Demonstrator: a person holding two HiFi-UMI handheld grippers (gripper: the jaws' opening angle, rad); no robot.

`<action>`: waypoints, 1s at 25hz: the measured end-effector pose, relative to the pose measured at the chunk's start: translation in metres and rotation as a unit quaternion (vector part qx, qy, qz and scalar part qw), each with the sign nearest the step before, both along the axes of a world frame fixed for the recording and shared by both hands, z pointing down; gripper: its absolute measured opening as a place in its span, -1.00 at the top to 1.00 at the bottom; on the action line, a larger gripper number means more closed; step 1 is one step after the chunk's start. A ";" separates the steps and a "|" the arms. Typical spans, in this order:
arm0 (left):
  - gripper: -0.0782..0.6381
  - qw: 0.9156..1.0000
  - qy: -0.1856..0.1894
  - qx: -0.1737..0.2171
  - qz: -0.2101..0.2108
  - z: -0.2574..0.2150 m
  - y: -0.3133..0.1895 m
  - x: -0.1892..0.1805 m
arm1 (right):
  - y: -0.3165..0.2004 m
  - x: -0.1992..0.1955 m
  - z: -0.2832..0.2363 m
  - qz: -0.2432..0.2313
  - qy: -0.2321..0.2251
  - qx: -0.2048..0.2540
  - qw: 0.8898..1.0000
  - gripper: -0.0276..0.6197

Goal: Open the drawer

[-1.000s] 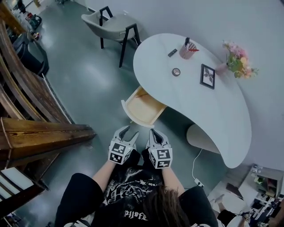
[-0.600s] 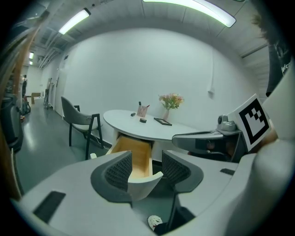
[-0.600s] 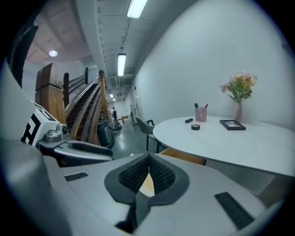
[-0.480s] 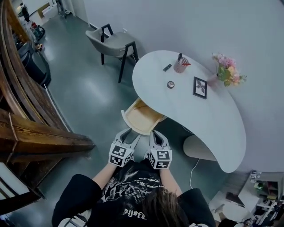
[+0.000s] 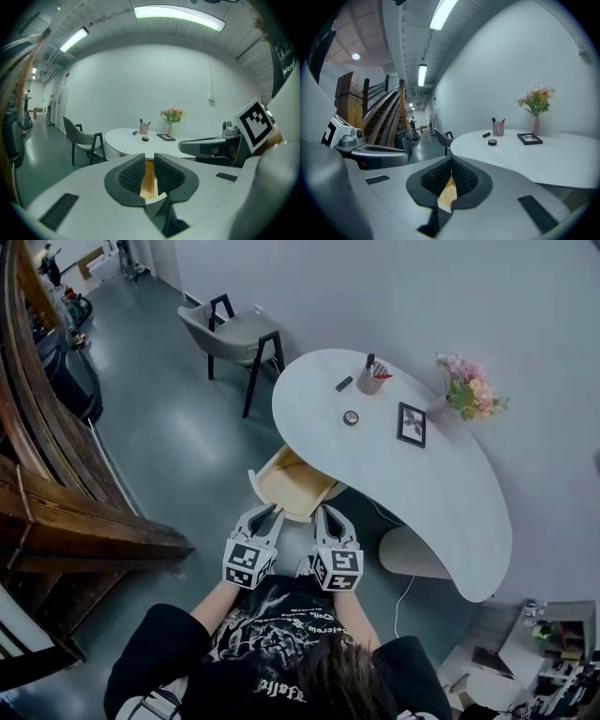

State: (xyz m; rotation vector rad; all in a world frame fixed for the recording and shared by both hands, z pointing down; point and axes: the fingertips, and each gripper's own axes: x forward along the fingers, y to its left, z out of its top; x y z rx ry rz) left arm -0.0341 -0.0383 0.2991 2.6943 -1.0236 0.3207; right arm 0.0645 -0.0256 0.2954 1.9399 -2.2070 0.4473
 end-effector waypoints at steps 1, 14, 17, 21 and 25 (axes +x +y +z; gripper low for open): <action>0.64 1.000 -0.002 0.008 -0.004 -0.003 0.001 -0.001 | 0.001 0.000 0.000 -0.001 0.003 0.000 1.000 0.84; 0.71 1.000 -0.007 0.013 -0.006 -0.002 0.010 -0.009 | 0.003 -0.011 0.000 -0.017 0.024 0.000 1.000 0.84; 0.71 1.000 -0.007 0.016 -0.012 -0.007 0.009 -0.013 | 0.006 -0.015 0.001 -0.019 0.032 -0.002 0.999 0.84; 0.71 1.000 -0.008 0.018 -0.010 -0.004 0.010 -0.015 | 0.008 -0.016 0.003 -0.017 0.036 -0.004 0.999 0.84; 0.71 1.000 -0.008 0.020 -0.012 -0.004 0.011 -0.017 | 0.009 -0.017 0.004 -0.016 0.040 -0.003 0.999 0.84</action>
